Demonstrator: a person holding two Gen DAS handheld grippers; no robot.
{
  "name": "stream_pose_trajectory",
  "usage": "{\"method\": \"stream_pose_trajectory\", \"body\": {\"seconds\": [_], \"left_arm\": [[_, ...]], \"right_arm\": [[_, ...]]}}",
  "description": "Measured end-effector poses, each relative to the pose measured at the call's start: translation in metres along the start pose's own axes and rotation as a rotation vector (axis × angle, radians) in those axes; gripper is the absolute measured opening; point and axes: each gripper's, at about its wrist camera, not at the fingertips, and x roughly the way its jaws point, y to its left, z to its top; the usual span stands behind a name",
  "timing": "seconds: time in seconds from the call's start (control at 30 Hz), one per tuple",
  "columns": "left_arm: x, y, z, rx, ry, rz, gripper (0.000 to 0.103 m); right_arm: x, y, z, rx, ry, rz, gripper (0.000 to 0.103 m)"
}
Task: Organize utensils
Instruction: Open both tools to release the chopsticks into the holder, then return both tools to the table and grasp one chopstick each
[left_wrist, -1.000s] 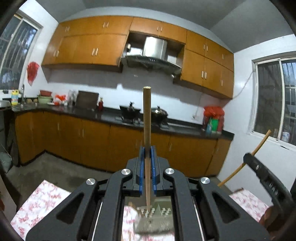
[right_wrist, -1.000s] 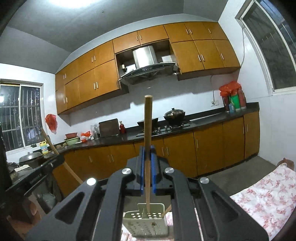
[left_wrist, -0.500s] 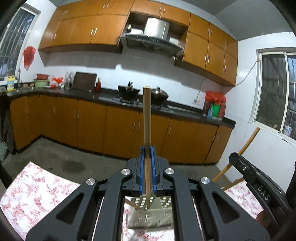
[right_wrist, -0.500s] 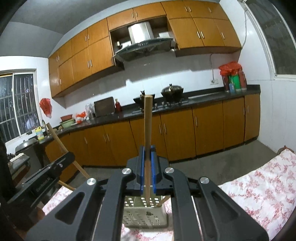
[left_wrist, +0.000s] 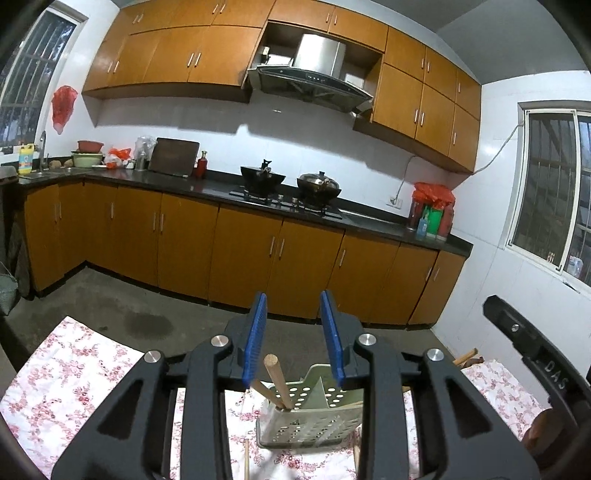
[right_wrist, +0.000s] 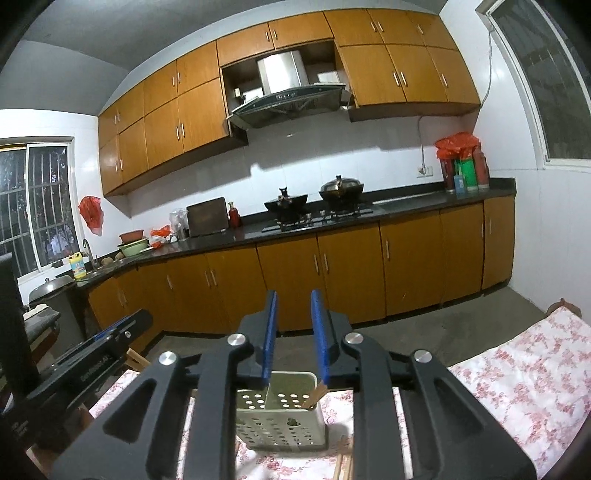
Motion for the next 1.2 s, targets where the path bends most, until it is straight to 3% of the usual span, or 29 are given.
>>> {"method": "stream_pose_trajectory", "body": {"seconds": [0.2,0.3,0.43,0.5,0.6,0.67,0.73,0.87,1.2], "left_arm": [[-0.026,0.006,0.008,-0.003,-0.022,0.01,0.033],[-0.046,0.016,0.001,0.008,-0.016,0.034,0.037],[-0.062,0.036,-0.026,0.024,0.036,0.095,0.042],[-0.063,0.05,-0.047,0.03,0.098,0.145,0.042],[-0.055,0.074,-0.085,0.002,0.227,0.194,0.042],[-0.047,0.089,-0.113,-0.032,0.322,0.211,0.042],[-0.044,0.096,-0.131,-0.039,0.375,0.222,0.042],[-0.043,0.097,-0.158,-0.024,0.446,0.217,0.042],[-0.043,0.081,-0.185,0.012,0.5,0.159,0.042]], "right_arm": [[-0.037,-0.017,0.004,0.002,-0.021,-0.048,0.027],[-0.055,-0.036,-0.009,0.011,0.007,-0.095,0.031],[-0.054,-0.065,-0.052,0.02,0.163,-0.16,0.031],[-0.045,-0.077,-0.086,0.034,0.285,-0.175,0.031],[-0.031,-0.085,-0.131,0.056,0.448,-0.161,0.03],[-0.026,-0.083,-0.166,0.07,0.55,-0.129,0.022],[-0.026,-0.076,-0.19,0.073,0.605,-0.104,0.019],[-0.027,-0.06,-0.213,0.066,0.651,-0.066,0.019],[-0.019,-0.047,-0.225,0.019,0.701,-0.046,0.017]]}}
